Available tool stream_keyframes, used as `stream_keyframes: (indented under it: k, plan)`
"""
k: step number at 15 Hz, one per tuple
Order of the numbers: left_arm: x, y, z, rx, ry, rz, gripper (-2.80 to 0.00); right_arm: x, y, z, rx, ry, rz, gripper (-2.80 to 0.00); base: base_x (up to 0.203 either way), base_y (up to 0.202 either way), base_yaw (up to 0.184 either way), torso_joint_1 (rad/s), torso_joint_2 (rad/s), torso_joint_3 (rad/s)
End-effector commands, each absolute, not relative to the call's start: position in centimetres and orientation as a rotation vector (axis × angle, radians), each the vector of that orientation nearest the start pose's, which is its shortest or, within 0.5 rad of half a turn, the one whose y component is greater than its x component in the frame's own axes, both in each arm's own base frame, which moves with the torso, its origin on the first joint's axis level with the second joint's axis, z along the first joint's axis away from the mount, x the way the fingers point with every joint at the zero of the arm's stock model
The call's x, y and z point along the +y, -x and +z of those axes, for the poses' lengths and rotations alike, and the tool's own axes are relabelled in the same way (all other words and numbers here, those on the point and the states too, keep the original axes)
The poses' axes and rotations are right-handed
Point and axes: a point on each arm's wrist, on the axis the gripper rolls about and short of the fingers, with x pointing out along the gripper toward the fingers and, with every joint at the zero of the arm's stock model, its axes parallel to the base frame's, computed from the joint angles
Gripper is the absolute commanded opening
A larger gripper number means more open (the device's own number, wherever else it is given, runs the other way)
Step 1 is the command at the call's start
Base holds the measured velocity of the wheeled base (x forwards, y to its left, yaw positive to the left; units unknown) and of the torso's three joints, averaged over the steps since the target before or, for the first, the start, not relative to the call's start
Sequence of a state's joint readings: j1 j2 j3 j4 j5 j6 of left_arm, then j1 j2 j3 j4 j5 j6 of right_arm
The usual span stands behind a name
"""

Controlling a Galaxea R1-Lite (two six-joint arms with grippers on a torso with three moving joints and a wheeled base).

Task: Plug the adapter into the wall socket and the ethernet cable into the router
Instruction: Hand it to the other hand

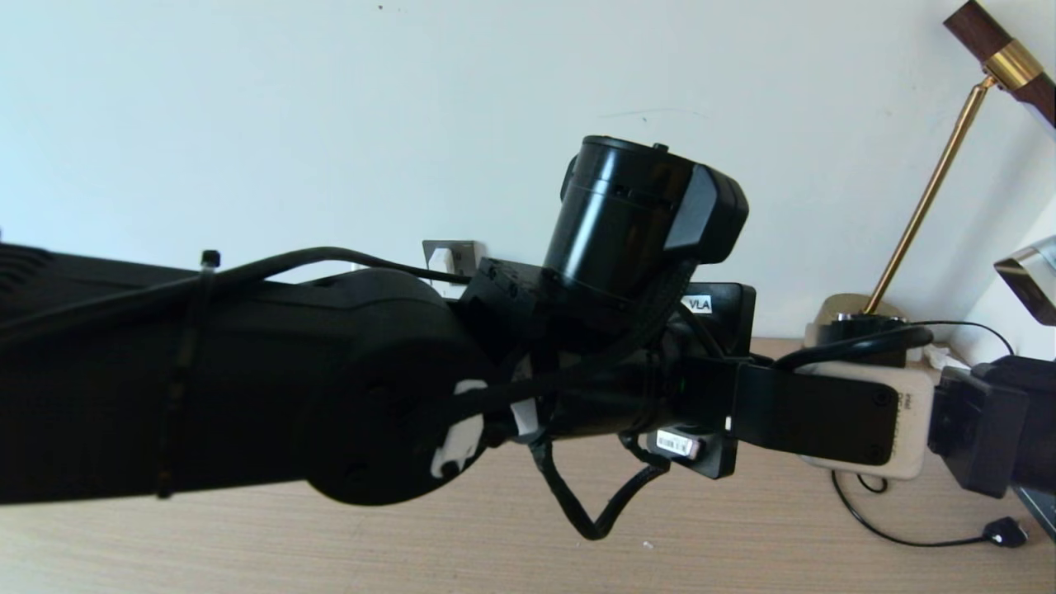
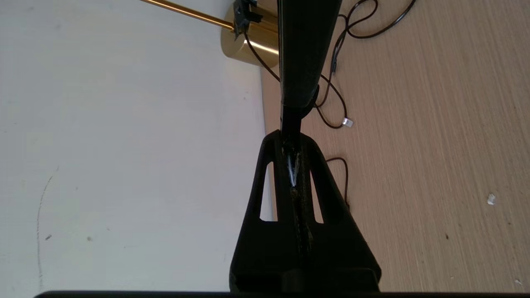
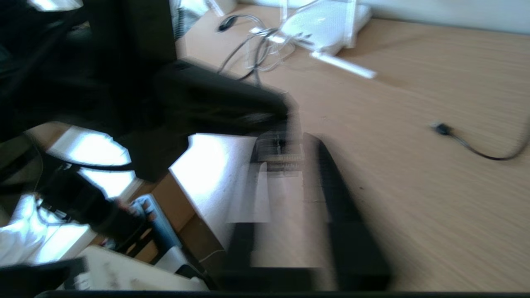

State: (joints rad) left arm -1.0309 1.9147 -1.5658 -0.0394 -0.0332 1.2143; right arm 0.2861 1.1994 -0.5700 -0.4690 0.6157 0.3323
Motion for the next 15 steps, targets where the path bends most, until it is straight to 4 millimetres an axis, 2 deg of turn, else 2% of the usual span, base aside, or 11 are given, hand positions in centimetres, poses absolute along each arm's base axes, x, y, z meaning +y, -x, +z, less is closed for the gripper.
stream_keyframes:
  k: [1,9,10,15]
  plan:
    - [-33.42,-19.94,26.13,-0.4,-1.244,-1.11,-2.8,6.38,-16.11,22.2,0.311,-0.333,0.885,-2.8,0.0,0.0,0.0,0.0,0.0,0.0]
    - [-33.6,-19.71,26.18,-0.403,-1.241,-1.113,-2.8,6.48,-15.94,21.67,0.332,-0.336,0.889,-2.8,0.0,0.0,0.0,0.0,0.0,0.0]
    - [-33.61,-19.71,26.22,-0.404,-1.24,-1.11,0.0,6.46,-15.91,21.51,0.338,-0.337,0.888,-2.8,0.0,0.0,0.0,0.0,0.0,0.0]
    - [-33.48,-19.56,26.38,-0.462,-1.214,-1.076,0.0,6.38,-15.95,21.53,0.349,-0.375,0.842,-2.8,0.0,0.0,0.0,0.0,0.0,0.0]
